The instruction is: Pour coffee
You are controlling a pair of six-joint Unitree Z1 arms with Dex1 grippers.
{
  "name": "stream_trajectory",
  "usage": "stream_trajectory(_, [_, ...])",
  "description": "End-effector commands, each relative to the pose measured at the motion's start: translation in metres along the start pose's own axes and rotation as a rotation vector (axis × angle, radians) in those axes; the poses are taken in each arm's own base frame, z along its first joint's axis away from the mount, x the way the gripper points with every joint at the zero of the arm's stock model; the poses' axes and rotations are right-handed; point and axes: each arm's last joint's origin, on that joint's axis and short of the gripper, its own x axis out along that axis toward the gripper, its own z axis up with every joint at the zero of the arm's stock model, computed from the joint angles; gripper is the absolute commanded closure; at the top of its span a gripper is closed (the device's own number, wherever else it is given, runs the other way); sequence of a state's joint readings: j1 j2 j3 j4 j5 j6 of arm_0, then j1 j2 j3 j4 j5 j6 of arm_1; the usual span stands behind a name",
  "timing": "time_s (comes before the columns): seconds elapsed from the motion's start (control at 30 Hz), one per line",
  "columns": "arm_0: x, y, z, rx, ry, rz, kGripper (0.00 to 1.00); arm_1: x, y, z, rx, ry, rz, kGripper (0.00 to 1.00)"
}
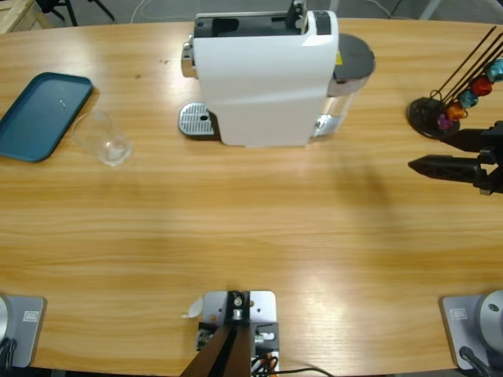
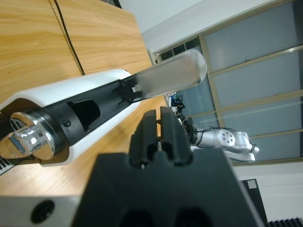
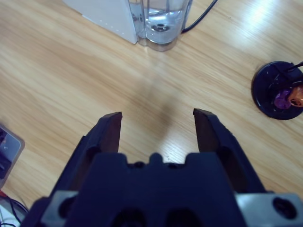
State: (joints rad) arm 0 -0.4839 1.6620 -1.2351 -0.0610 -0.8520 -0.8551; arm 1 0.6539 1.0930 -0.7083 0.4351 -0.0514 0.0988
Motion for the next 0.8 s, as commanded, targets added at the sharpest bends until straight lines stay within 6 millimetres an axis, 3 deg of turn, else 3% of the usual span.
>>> stream_trajectory(0.03, [-0.036, -0.036, -0.028, 0.155, -0.089, 0.220, 0.220, 0.003, -0.003, -0.005, 0.013, 0.017, -0.025, 0.361])
stream_trajectory(0.07, [-0.049, -0.048, -0.037, 0.244, -0.116, 0.314, 0.136, 0.002, -0.003, -0.006, 0.015, 0.012, -0.033, 0.358])
stream_trajectory(0.13, [-0.070, -0.070, -0.056, 0.411, -0.153, 0.498, 0.091, -0.001, -0.004, -0.007, 0.021, -0.002, -0.039, 0.358])
stream_trajectory(0.2, [-0.090, -0.076, -0.078, 0.548, -0.179, 0.663, 0.052, -0.006, -0.004, -0.008, 0.026, -0.020, -0.036, 0.345])
stream_trajectory(0.33, [-0.123, -0.054, -0.124, 0.574, -0.189, 0.726, 0.041, -0.016, -0.006, -0.015, 0.062, -0.072, -0.040, 0.236])
stream_trajectory(0.5, [-0.160, -0.024, -0.185, 0.592, -0.256, 0.663, 0.037, -0.022, -0.021, -0.014, 0.259, -0.094, -0.202, 0.223])
stream_trajectory(0.57, [-0.162, -0.013, -0.195, 0.601, -0.237, 0.682, 0.036, -0.032, -0.034, -0.013, 0.385, -0.092, -0.282, 0.075])
stream_trajectory(0.67, [-0.159, -0.002, -0.201, 0.566, -0.176, 0.713, 0.048, -0.041, -0.045, -0.011, 0.461, -0.142, -0.347, 0.016])
stream_trajectory(0.73, [-0.157, 0.002, -0.202, 0.559, -0.115, 0.734, 0.057, -0.044, -0.051, -0.007, 0.512, -0.191, -0.377, 0.071])
stream_trajectory(0.8, [-0.157, 0.006, -0.208, 0.592, -0.082, 0.720, 0.059, -0.042, -0.055, -0.001, 0.527, -0.221, -0.385, 0.276])
